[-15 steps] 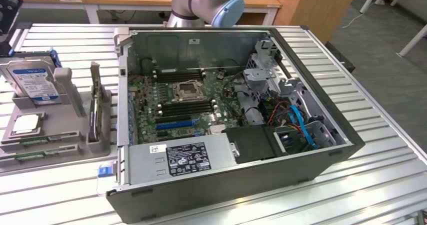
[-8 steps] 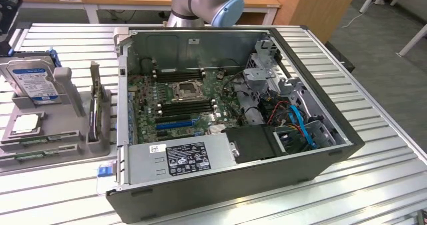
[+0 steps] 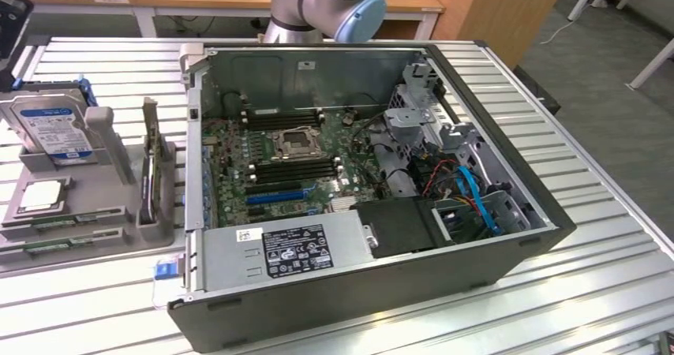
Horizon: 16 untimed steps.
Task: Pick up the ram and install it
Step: 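Reach for the ram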
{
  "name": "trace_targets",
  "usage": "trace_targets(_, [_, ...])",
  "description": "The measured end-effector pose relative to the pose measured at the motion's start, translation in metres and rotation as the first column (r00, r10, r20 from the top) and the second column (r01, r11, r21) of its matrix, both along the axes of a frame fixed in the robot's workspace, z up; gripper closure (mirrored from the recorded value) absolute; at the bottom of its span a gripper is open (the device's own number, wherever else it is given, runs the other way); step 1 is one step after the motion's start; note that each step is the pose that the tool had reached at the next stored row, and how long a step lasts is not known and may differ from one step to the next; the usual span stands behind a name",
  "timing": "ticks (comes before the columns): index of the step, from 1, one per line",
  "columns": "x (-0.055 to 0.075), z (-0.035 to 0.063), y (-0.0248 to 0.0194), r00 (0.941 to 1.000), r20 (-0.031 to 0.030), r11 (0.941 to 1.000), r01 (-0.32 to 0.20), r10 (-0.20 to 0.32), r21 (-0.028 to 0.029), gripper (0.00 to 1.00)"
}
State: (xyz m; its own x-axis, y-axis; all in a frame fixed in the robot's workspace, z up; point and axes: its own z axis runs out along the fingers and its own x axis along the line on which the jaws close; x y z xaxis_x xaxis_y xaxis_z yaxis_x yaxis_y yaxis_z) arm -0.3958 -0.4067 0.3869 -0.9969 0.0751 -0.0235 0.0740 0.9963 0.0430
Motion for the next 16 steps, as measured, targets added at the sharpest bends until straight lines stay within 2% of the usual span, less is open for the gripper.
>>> trace_targets(16, [0.000, 0.0000, -0.0253, 1.0000, -0.0001, 1.0000, 0.000, 0.000, -0.0001, 0.90])
